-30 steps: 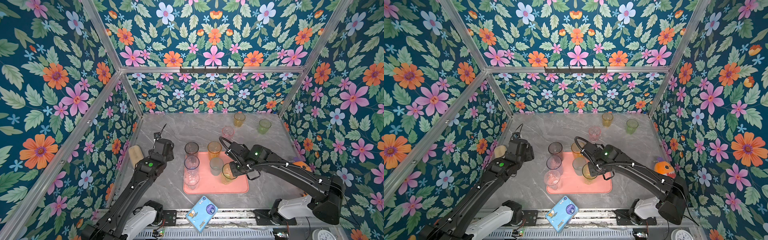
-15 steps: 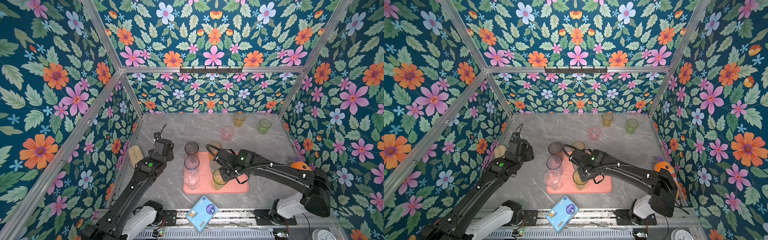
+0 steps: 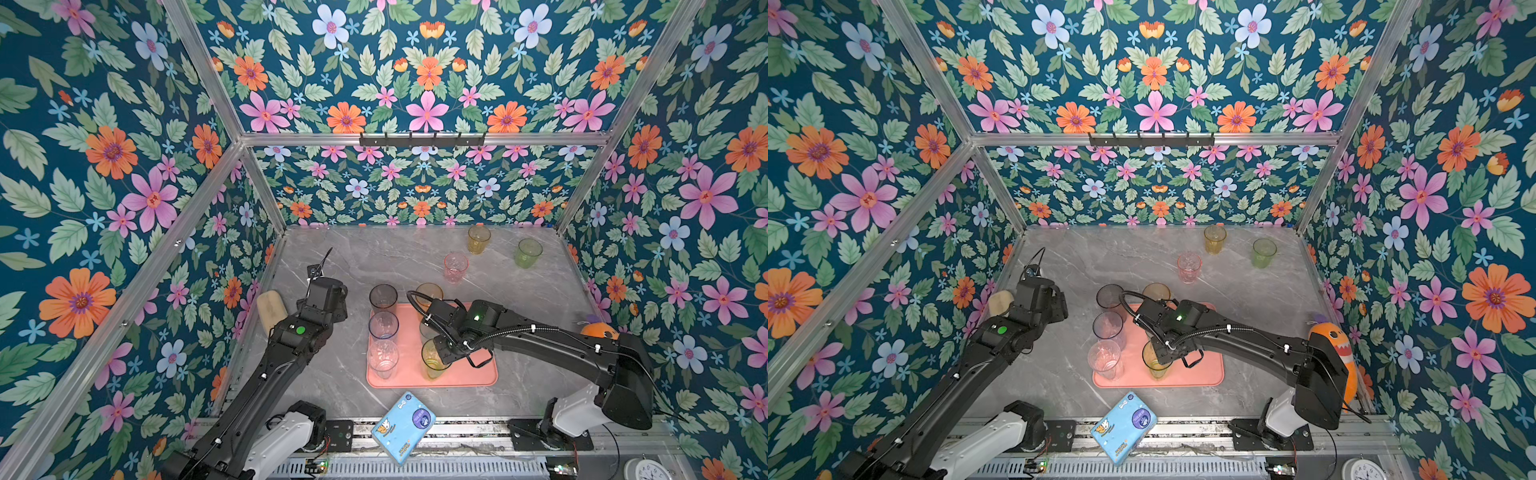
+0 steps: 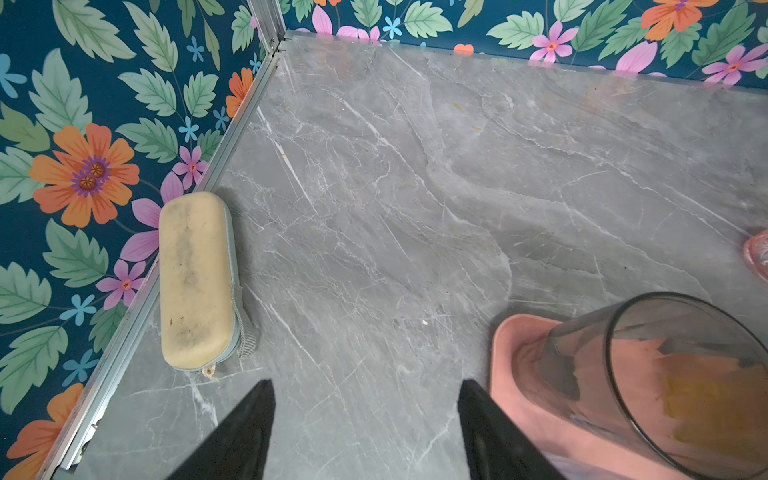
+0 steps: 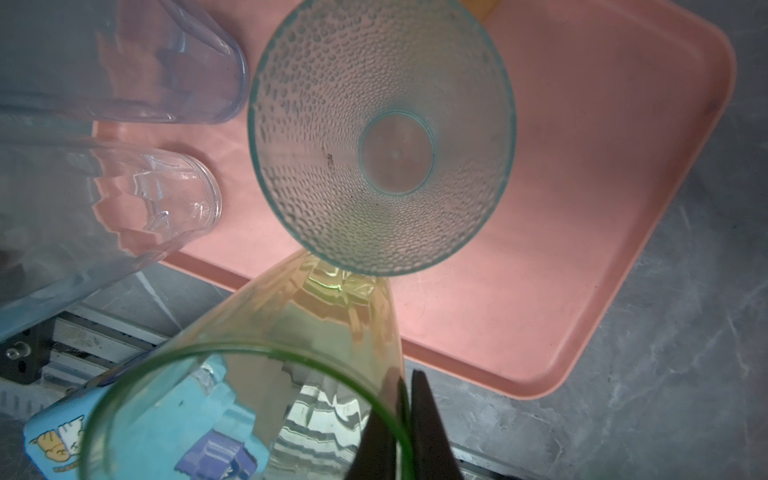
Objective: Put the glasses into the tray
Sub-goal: 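Lower the green glass onto the tray beside the teal glass and release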
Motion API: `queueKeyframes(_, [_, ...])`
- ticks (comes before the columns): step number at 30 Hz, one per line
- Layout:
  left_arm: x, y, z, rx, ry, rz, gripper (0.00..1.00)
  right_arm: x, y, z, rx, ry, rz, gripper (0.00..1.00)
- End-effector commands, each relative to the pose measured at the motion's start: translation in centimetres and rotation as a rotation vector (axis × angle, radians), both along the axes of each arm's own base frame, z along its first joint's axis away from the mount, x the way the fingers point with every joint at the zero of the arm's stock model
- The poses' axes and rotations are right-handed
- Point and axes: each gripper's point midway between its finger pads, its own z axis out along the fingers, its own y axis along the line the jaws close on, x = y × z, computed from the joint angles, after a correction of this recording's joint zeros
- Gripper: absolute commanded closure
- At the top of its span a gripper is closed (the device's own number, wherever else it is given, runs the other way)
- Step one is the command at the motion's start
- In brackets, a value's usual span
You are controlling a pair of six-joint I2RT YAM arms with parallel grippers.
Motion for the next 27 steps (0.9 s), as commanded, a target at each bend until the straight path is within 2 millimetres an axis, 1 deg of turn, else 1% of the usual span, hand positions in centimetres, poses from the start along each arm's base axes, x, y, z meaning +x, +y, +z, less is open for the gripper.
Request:
queueKeyframes(1, [-0.02,0.13,0.06,0.006,-0.003,0.002,0.28,0.33,-0.01,0.01,-0.004,-0.016,-0.022,1.0])
queueKeyframes(10, [0.04,0.03,0.02,0.002,-0.002,-0.001,0.28,0.43,0.05,-0.61,-0.03,-0.018,-0.026,1.0])
queueKeyframes(23, [0.04,0.01,0.01,0.002,-0.001,-0.002,0.28,0.54,0.75,-0.56,-0.017,-0.02,-0.034,1.0])
queueKeyframes(27, [0.03,0.02,0.02,0.003,-0.001,-0.003,0.28,0.51,0.81,-0.5,-0.016,-0.022,-0.034,0.95])
